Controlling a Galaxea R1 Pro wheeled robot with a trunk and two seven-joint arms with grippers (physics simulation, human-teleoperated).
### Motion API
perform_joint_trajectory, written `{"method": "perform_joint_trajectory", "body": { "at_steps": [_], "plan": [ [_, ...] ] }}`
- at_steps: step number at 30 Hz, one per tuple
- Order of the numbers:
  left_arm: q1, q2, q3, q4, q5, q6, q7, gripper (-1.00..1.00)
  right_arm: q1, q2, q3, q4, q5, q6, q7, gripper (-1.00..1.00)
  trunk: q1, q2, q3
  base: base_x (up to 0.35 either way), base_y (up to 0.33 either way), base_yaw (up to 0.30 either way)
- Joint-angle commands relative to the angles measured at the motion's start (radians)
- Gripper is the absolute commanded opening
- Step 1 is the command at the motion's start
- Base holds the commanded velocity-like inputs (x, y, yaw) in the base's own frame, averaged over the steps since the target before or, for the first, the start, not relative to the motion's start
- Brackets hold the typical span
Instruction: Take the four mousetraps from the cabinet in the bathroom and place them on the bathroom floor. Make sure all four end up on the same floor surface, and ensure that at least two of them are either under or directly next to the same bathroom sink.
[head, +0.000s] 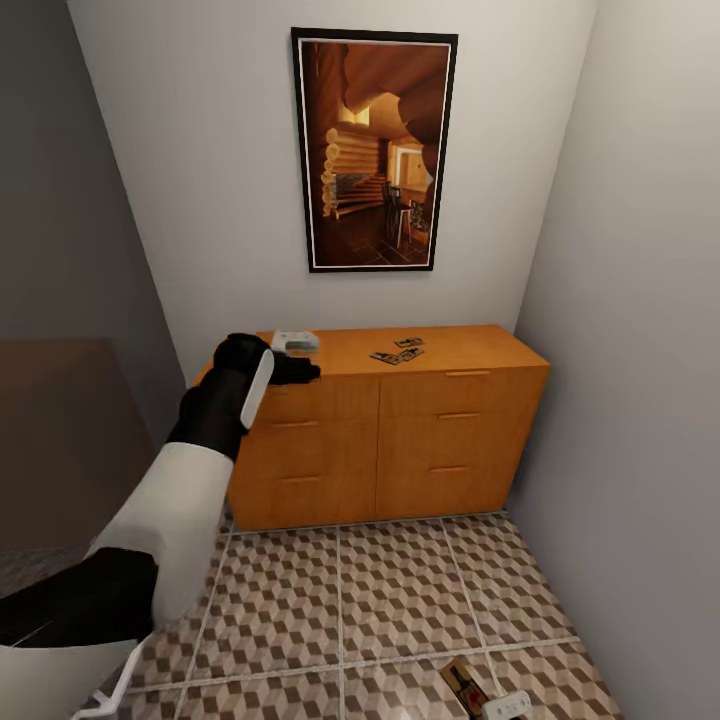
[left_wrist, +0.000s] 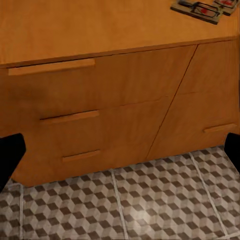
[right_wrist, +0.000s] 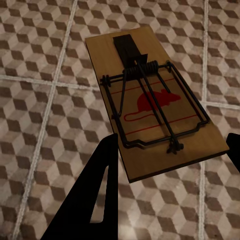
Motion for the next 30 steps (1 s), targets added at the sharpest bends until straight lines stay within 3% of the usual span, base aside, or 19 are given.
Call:
{"method": "perform_joint_trajectory", "body": {
  "at_steps": [1,3,11,15,21,30],
  "plan": [
    [-0.016,0.0,-0.001,0.01,-0.001,0.004,0.001,1.0,-0.001,0.0,0.007,0.0,-0.001,-0.003,0.0,-1.0,0.0,0.0,-0.001,0.0,0.0,0.0],
    [-0.061,0.0,-0.001,0.033,-0.001,0.004,0.001,1.0,-0.001,0.0,0.007,-0.001,-0.001,-0.005,0.0,-1.0,0.0,0.0,-0.001,0.0,0.0,0.0],
    [-0.082,0.001,-0.012,0.038,-0.002,0.006,-0.008,1.0,-0.001,-0.001,0.007,-0.001,0.0,-0.007,0.0,-1.0,0.0,0.0,-0.001,0.0,0.0,0.0],
    [-0.084,0.006,-0.086,-0.034,-0.002,0.008,-0.012,1.0,-0.001,-0.002,0.007,-0.001,-0.001,-0.007,0.0,-1.0,0.0,0.0,-0.001,0.0,0.0,0.0],
    [-0.078,0.011,-0.229,-0.198,0.0,0.009,-0.023,1.0,-0.001,-0.001,0.007,-0.001,-0.003,-0.008,0.001,-1.0,0.0,0.0,-0.001,0.0,0.0,0.0],
    [-0.065,0.013,-0.257,-0.214,0.002,0.01,-0.024,1.0,-0.001,-0.001,0.007,-0.001,-0.004,-0.008,0.0,-1.0,0.0,0.0,-0.001,0.0,0.0,0.0]
  ]
}}
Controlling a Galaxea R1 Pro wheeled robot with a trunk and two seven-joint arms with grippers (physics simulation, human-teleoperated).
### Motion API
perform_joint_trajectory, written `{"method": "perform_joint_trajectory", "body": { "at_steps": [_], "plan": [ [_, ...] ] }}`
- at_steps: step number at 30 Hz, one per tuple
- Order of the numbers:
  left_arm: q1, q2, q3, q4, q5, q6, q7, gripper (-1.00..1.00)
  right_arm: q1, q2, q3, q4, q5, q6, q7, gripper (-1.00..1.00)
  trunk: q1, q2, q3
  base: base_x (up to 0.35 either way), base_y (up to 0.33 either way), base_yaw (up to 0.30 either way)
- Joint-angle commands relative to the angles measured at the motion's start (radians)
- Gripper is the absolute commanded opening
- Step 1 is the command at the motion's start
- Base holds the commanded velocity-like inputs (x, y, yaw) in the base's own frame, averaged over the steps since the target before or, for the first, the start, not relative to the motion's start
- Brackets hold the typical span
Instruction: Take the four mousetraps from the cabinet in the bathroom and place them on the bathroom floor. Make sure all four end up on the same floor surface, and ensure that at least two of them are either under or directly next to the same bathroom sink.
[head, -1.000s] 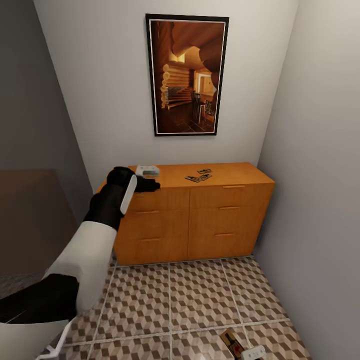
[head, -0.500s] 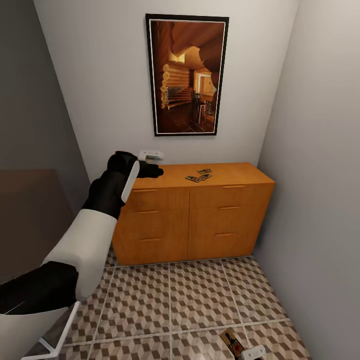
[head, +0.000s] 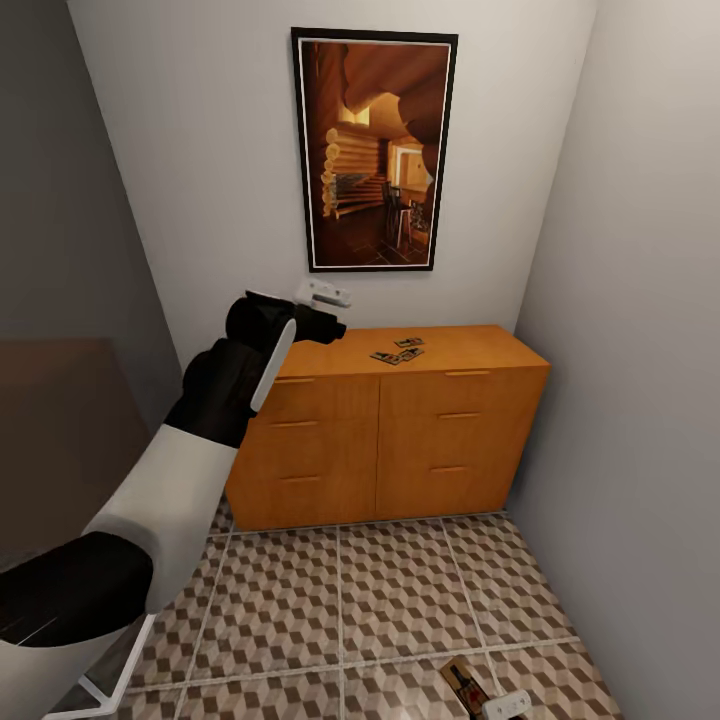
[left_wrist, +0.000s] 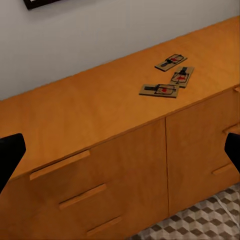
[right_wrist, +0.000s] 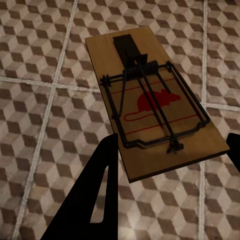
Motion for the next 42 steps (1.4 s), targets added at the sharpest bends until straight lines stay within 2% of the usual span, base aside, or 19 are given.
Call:
{"method": "perform_joint_trajectory", "body": {
  "at_steps": [1,11,15,19,25,28,30,35,42],
  "plan": [
    [0.0,0.0,0.0,0.0,-0.001,0.004,-0.002,1.0,-0.001,0.0,0.007,0.001,-0.001,-0.003,0.0,-1.0,0.0,-0.001,-0.001,0.0,0.0,0.0],
    [0.003,0.0,-0.001,0.038,-0.001,0.004,-0.002,1.0,-0.001,-0.012,0.004,0.001,-0.002,-0.009,-0.001,-1.0,0.0,-0.001,-0.001,0.0,0.0,0.0],
    [0.004,0.0,0.0,0.066,0.0,0.004,-0.004,1.0,-0.001,-0.039,0.004,0.003,-0.016,-0.031,-0.001,-1.0,0.0,-0.001,-0.001,0.0,0.0,0.0],
    [0.004,0.001,0.0,0.082,0.001,0.003,-0.028,1.0,-0.001,-0.061,0.004,0.005,-0.074,-0.073,-0.002,-1.0,0.0,-0.001,-0.001,0.0,0.0,0.0],
    [0.004,0.01,0.0,0.089,0.001,0.003,-0.07,1.0,0.037,-0.073,0.005,0.007,-0.234,-0.15,-0.004,-1.0,0.0,-0.001,-0.001,0.0,0.0,0.0],
    [0.004,0.012,0.0,0.089,0.001,0.003,-0.075,1.0,0.071,-0.069,0.005,0.007,-0.268,-0.183,-0.019,-1.0,0.0,-0.001,-0.001,0.0,0.0,0.0],
    [0.004,0.013,0.0,0.089,0.001,0.003,-0.078,1.0,0.109,-0.052,0.006,0.007,-0.282,-0.21,-0.072,-1.0,0.0,-0.001,-0.001,0.0,0.0,0.0],
    [0.013,0.013,0.0,0.088,0.002,0.003,-0.078,1.0,0.123,0.006,0.008,0.002,-0.28,-0.225,-0.16,-1.0,0.0,-0.001,-0.001,0.0,0.0,0.0],
    [0.018,0.014,0.0,0.089,0.002,0.003,-0.078,1.0,0.125,0.011,0.006,-0.001,-0.279,-0.227,-0.176,-1.0,0.0,-0.001,-0.001,0.0,0.0,0.0]
  ]
}}
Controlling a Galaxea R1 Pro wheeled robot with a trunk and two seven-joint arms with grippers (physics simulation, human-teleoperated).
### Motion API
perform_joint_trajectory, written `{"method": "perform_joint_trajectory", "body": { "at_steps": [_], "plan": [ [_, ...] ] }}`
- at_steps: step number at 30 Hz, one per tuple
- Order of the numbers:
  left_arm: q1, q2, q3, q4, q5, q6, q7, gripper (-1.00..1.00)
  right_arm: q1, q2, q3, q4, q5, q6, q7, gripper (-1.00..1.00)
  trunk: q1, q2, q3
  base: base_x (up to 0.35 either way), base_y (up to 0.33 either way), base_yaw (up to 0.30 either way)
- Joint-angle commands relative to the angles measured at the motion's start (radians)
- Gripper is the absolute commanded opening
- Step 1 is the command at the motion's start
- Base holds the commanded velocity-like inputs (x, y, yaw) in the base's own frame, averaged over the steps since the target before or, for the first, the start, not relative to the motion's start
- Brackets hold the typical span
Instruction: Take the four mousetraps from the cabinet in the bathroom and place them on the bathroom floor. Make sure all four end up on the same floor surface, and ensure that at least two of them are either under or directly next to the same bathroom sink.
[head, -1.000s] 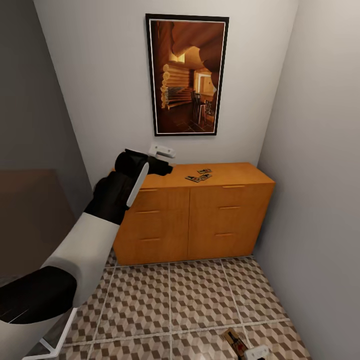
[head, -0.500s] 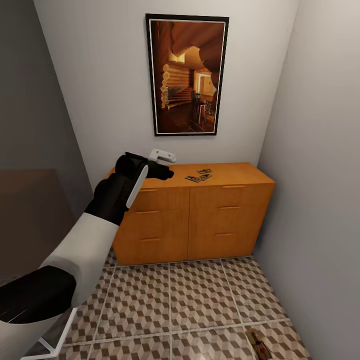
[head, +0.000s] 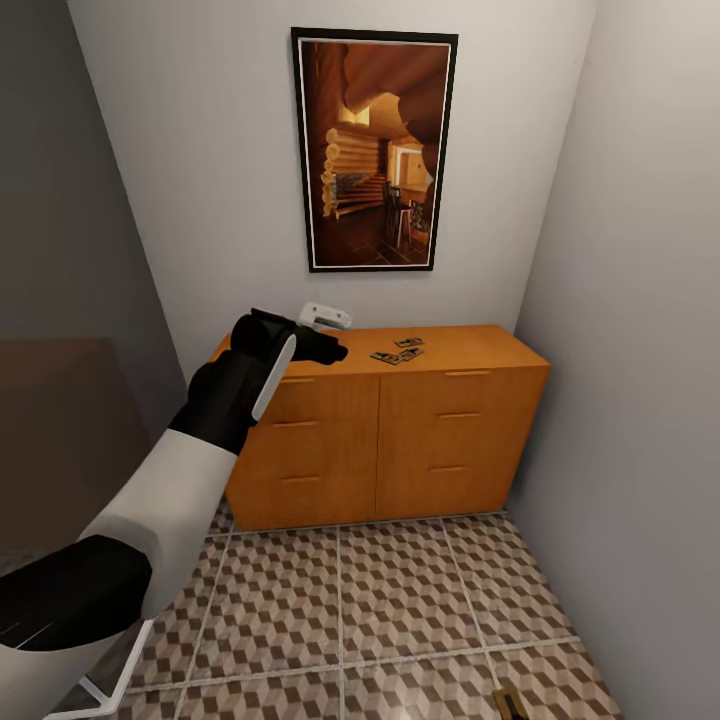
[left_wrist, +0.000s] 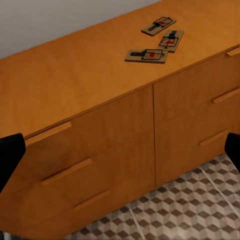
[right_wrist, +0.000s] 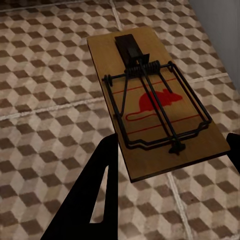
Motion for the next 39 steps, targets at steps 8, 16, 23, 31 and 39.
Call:
{"method": "perform_joint_trajectory", "body": {
  "at_steps": [8,16,23,31,39],
  "plan": [
    [0.0,0.001,0.002,0.019,-0.002,0.004,-0.003,1.0,0.0,0.003,0.01,-0.005,-0.01,-0.005,-0.001,-1.0,0.0,-0.001,-0.001,0.018,0.0,0.0],
    [0.0,0.0,0.003,0.035,-0.002,0.004,-0.003,1.0,0.0,0.004,0.011,-0.005,-0.01,-0.005,0.0,-1.0,0.0,-0.001,-0.001,0.219,0.0,0.0],
    [0.0,-0.001,0.003,0.035,-0.002,0.004,-0.003,1.0,0.0,0.004,0.011,-0.005,-0.01,-0.005,0.001,-1.0,0.0,-0.001,-0.001,0.297,0.0,0.0],
    [0.0,-0.001,0.002,0.036,-0.002,0.004,-0.003,1.0,0.0,0.006,0.011,-0.005,-0.011,-0.006,0.001,-1.0,0.0,-0.001,0.001,0.294,0.0,-0.048],
    [0.001,0.0,0.002,0.037,-0.002,0.004,-0.003,1.0,0.0,0.006,0.011,-0.005,-0.011,-0.006,0.001,-1.0,0.0,-0.001,0.009,0.095,0.0,-0.204]
  ]
}}
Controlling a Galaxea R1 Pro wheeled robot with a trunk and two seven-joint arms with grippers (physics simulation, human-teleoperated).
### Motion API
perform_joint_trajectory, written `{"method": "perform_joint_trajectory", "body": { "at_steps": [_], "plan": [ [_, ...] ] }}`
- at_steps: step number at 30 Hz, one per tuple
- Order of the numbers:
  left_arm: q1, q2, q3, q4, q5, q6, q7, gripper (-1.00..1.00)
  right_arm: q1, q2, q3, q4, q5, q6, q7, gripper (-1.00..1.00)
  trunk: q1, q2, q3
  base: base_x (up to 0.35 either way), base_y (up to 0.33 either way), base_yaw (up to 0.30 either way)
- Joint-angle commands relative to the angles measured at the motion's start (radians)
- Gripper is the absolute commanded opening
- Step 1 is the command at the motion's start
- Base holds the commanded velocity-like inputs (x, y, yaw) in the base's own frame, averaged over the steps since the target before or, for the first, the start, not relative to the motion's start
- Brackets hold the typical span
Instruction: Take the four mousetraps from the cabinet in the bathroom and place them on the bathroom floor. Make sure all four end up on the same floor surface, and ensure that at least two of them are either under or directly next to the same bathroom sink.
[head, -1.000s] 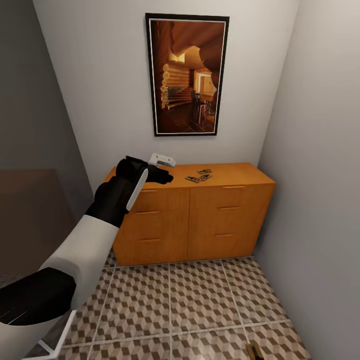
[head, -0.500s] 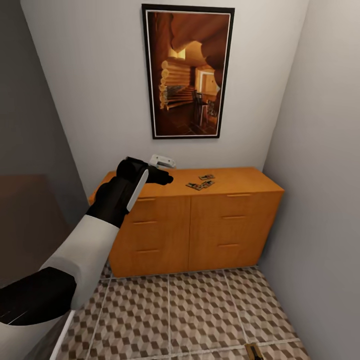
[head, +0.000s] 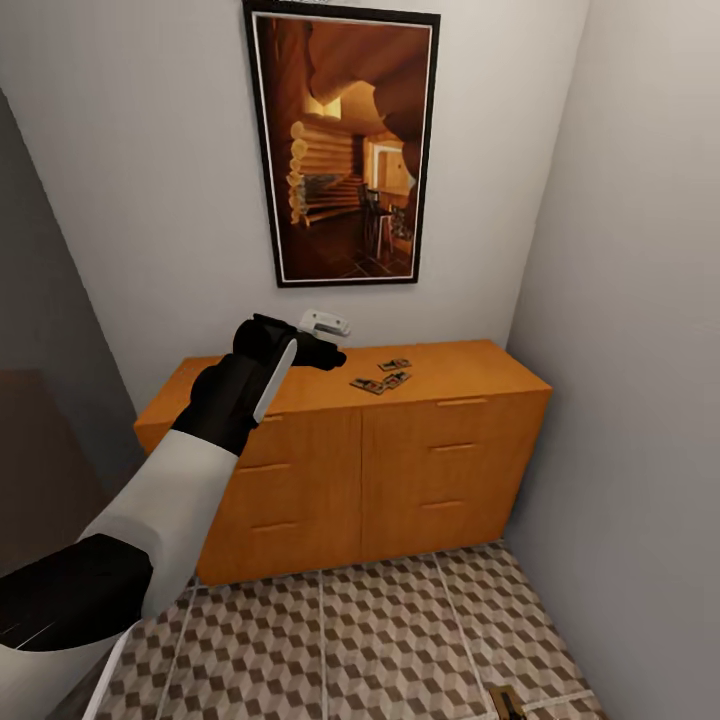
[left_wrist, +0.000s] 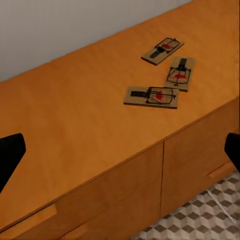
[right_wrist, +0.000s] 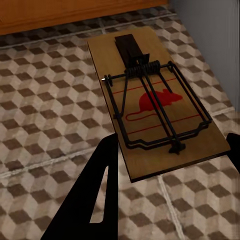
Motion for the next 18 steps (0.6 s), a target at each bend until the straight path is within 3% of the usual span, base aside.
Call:
{"method": "perform_joint_trajectory", "body": {
  "at_steps": [1,18],
  "plan": [
    [-0.001,0.0,0.0,-0.001,-0.001,0.004,-0.004,1.0,-0.001,0.0,0.009,0.001,-0.008,-0.003,-0.004,-1.0,0.0,-0.001,0.0,0.013,0.0,-0.22],
    [-0.001,0.0,0.0,0.022,-0.001,0.004,-0.005,1.0,-0.001,0.0,0.009,0.001,-0.008,-0.002,-0.004,-1.0,0.0,-0.001,0.02,0.002,0.012,-0.22]
  ]
}}
